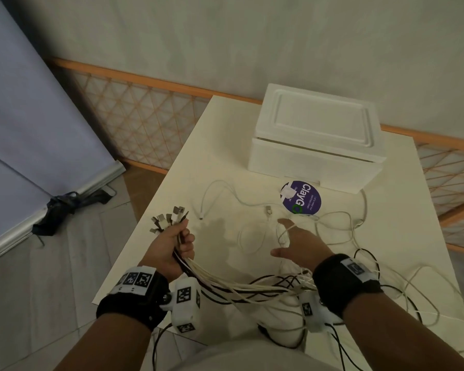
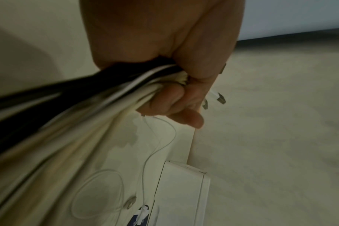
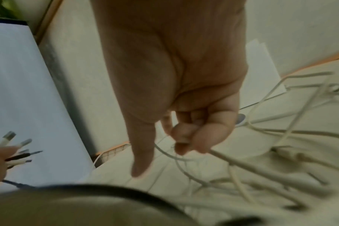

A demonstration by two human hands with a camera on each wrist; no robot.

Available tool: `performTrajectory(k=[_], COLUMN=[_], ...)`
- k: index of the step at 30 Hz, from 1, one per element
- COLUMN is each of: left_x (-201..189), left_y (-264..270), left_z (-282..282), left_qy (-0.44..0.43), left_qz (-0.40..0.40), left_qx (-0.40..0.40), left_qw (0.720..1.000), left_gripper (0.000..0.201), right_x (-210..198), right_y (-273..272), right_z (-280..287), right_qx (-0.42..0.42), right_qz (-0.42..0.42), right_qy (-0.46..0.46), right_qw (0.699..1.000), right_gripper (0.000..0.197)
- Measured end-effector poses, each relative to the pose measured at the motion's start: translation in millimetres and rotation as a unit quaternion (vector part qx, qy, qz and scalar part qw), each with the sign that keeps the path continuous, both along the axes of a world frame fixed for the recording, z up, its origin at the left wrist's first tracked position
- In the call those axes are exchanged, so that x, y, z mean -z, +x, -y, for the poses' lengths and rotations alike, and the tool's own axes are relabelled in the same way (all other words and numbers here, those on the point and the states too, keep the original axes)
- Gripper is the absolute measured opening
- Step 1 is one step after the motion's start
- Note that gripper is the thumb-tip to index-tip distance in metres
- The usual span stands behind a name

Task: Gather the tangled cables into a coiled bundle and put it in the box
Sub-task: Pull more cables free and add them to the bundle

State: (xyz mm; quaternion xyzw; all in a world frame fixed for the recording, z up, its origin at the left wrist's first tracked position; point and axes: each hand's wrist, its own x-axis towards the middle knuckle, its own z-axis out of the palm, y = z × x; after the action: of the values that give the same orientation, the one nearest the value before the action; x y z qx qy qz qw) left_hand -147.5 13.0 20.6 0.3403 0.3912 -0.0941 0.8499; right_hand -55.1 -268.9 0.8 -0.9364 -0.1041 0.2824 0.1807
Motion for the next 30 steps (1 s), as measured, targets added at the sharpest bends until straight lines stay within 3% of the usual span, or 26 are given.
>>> performTrajectory(k=[2, 5, 8, 11, 13, 15, 21, 30], left_x=[-1.2, -2.0, 0.1, 4.0, 7.4, 10.6, 12.4, 9.6], left_y=[0.2, -0.1, -1.8, -4.9, -8.1, -11.5, -23.3, -28.7], left_z=[-0.9, -4.0, -8.4, -10.8, -13.4, -16.1, -24.9, -30.0], left_qy=[0.007, 0.01, 0.015, 0.021, 0.021, 0.025, 0.035, 0.046], left_qz=[-0.003, -0.001, 0.003, -0.007, -0.015, -0.022, -0.04, -0.046], left_qx=[0.013, 0.032, 0.048, 0.053, 0.054, 0.066, 0.083, 0.076], left_qw=[1.0, 0.999, 0.999, 0.998, 0.998, 0.997, 0.995, 0.995], left_gripper=[0.038, 0.041, 0.047, 0.046, 0.043, 0.042, 0.041, 0.04], right_x=[-1.5, 7.6, 15.9, 16.5, 16.1, 12.9, 16.2, 33.0], right_y=[4.3, 4.0, 7.6, 16.5, 19.7, 21.5, 22.9, 12.9], right_z=[-6.5, -12.5, -16.0, -15.1, -14.0, -12.1, -1.2, 7.3], right_qx=[-0.075, -0.114, -0.083, 0.028, 0.078, 0.063, -0.044, -0.11], right_qz=[0.007, 0.01, 0.028, 0.067, 0.084, 0.083, 0.045, 0.125], right_qy=[-0.082, -0.169, -0.126, -0.017, 0.057, 0.086, 0.022, 0.029], right_qw=[0.994, 0.979, 0.988, 0.997, 0.992, 0.991, 0.998, 0.986], right_gripper=[0.069, 0.064, 0.041, 0.012, 0.014, 0.018, 0.04, 0.032])
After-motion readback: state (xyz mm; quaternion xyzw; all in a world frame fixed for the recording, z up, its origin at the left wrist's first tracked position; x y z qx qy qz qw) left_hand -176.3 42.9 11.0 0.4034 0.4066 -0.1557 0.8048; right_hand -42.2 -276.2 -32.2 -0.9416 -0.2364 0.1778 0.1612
